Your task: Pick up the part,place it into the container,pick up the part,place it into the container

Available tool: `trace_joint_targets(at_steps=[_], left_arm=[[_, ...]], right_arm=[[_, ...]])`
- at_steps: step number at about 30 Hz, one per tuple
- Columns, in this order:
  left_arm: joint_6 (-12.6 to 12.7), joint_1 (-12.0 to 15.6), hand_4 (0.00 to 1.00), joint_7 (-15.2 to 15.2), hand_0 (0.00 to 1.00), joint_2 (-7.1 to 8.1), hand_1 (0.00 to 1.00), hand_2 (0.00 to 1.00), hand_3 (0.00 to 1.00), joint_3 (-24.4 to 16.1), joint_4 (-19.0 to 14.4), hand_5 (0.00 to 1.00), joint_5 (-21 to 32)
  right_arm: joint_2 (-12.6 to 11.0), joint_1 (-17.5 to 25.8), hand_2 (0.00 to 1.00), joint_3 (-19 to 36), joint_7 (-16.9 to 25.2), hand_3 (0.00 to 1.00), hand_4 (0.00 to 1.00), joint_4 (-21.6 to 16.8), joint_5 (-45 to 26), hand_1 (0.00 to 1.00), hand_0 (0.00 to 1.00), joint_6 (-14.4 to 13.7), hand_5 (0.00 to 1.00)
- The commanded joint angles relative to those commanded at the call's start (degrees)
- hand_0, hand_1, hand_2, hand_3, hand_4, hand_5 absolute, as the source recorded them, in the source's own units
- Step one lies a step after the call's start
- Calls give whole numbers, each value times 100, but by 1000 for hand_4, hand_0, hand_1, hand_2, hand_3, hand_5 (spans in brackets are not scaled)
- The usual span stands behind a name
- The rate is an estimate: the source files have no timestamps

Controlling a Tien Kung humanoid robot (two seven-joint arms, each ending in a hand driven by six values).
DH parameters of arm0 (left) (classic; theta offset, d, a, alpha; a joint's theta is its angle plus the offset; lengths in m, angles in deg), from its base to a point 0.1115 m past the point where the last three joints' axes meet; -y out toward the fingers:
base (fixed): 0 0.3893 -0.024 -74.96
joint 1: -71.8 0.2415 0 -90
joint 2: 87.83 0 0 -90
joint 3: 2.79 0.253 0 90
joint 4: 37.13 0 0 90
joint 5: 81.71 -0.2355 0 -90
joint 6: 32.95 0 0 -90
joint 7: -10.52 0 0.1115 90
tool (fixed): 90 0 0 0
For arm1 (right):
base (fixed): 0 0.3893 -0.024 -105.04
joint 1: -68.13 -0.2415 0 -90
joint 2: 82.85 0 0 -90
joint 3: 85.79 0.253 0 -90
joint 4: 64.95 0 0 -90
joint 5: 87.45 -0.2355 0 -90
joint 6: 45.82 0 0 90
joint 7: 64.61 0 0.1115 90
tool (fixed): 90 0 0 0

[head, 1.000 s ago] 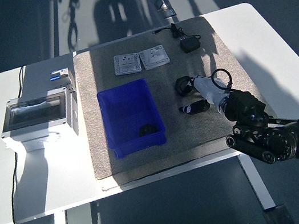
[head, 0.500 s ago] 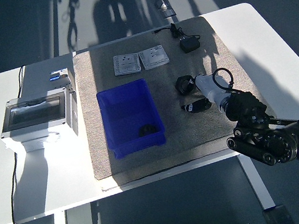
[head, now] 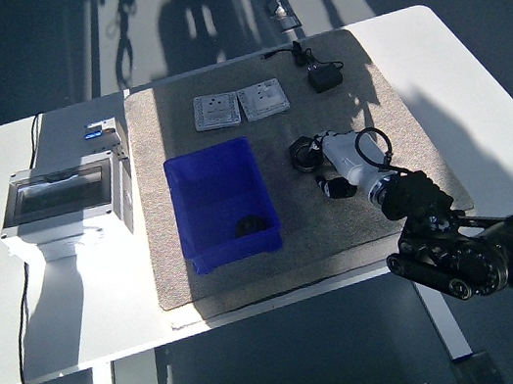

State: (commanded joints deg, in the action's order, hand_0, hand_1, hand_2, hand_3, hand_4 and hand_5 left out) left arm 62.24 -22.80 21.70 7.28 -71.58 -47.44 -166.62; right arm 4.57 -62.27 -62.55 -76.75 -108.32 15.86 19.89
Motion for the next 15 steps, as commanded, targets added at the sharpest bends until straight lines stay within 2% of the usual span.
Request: trace_joint_targets(at_steps=[9,15], left_arm=[[11,13,652,-8,608,-5,303,518,618,1,0,830,11],[9,8,654,-11,608,0,303,518,618,-29,0,831,-37]], right_arm=[[-10,87,402,115,-8,382,614,-36,180,515,725,-122,6],[-5,92,393,280,27,373,601,-50,274,505,726,-324,15]])
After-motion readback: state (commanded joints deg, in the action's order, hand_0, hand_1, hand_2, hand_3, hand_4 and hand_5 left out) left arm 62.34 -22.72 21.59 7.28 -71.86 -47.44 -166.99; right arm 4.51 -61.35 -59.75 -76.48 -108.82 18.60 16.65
